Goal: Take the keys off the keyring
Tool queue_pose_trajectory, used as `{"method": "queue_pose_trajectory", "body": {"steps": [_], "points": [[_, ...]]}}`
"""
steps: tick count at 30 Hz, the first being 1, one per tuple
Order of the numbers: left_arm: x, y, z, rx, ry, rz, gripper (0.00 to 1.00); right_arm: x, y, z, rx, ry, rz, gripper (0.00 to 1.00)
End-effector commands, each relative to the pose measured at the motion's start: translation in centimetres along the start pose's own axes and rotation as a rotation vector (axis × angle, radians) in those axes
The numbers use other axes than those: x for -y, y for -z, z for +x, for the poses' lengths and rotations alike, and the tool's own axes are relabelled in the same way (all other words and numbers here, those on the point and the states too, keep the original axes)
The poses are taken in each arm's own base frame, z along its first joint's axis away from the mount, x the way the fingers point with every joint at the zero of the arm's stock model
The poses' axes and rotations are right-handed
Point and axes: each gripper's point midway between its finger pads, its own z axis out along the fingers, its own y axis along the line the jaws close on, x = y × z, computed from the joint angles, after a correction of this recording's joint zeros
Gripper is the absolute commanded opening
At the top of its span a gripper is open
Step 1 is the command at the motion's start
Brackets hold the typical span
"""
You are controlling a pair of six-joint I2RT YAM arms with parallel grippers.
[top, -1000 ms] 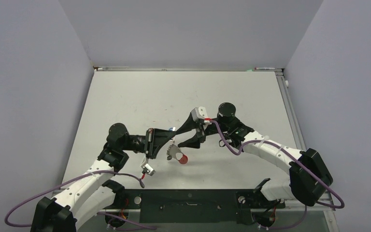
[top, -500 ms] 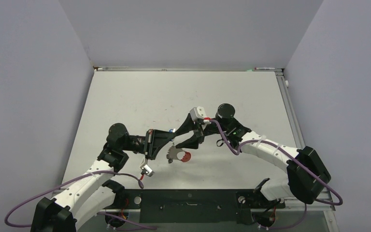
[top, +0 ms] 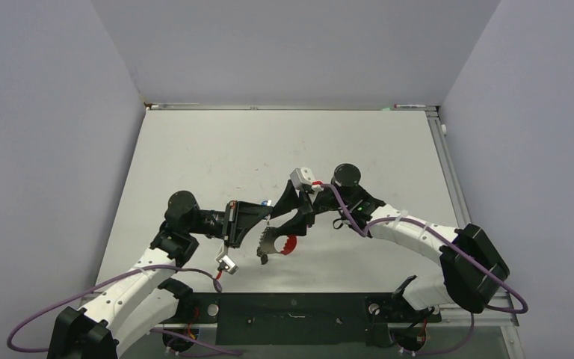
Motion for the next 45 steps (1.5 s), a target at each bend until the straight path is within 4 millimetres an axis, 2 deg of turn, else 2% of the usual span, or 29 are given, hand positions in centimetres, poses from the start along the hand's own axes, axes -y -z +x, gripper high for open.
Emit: {"method": "queue_pose_trajectory", "body": {"steps": [1,13,23,29,35,41,45], "points": [[-1.2,0.0,-0.6,0.037,-0.049,-0.017,0.0,-1.6,-0.5,-1.0,0.028,0.065,-0.08,0.46],[-1.0,0.0,-0.4,0.03,-0.043,-0.011,0.0,-1.9,-1.0,-1.0,0.03,0.05,-0.093,0.32],[-1.1,0.1,-0.5,0.033,-0.044,-0.011,0.0,-0.9,-1.1,-0.4,0.021,0.042,-0.045,0.32],[-1.2,0.1,-0.5,0.033,-0.036,-0.009,0.0,0.9,-1.1,0.0,0.012,0.018,0.054,0.31],[-1.1,0.1,-0.5,0.03,-0.028,-0.005,0.0,1.0,-1.1,0.1,0.012,0.017,0.065,0.23],[-0.9,0.5,0.2,-0.015,0.002,0.002,0.0,1.0,-0.8,0.3,-0.001,0.024,0.069,0.07],[-0.8,1.4,1.1,-0.077,0.042,0.005,0.0,1.0,-0.4,-0.2,0.011,0.031,0.074,0.05]]}}
